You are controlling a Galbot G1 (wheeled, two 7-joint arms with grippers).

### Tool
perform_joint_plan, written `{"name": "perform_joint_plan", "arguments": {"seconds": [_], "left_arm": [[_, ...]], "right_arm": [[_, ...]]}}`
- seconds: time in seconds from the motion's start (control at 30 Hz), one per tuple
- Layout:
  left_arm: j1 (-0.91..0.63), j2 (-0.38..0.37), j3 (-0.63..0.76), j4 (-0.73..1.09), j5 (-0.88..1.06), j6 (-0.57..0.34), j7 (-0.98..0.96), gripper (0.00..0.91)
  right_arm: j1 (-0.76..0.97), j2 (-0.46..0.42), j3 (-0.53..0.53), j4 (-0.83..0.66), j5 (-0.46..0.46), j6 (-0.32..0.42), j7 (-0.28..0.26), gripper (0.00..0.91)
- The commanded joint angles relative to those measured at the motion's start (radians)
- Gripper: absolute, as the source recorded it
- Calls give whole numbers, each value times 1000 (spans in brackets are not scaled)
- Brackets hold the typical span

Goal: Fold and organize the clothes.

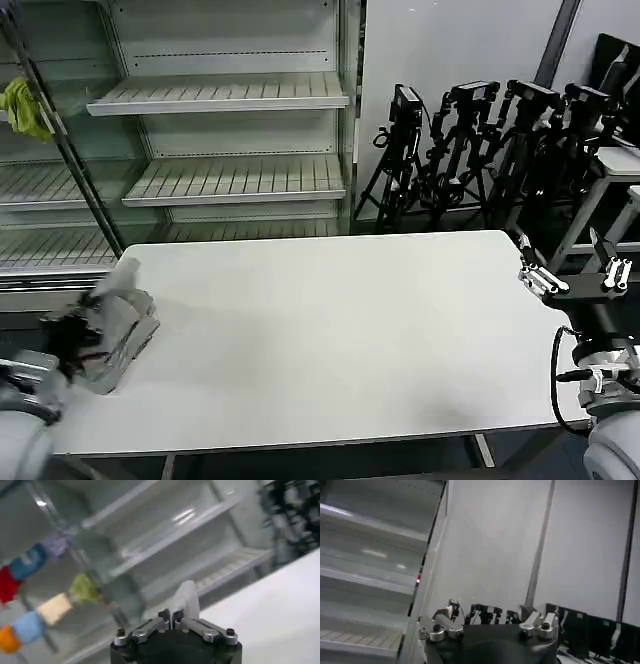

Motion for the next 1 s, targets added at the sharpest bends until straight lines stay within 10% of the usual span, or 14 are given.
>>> {"name": "perform_joint_plan", "arguments": {"seconds": [0.03,0.57,0.67,0.77,1.0], "left_arm": [[-54,-106,415,-102,-78,87,-12,50],[-225,-204,599,-4,-233,113,-68,111],[-243,-226,622,23,-246,112,-73,242],[-260,-248,636,44,-262,101,-77,907],[-296,-269,643,36,-308,64,-67,907]], "right_arm": [[-72,2,68,16,-1,-6,3,907],[-106,17,61,43,-31,-34,9,907],[-113,17,63,45,-32,-35,9,907],[-120,17,66,47,-33,-35,7,907],[-114,17,47,38,-36,-37,4,907]]}}
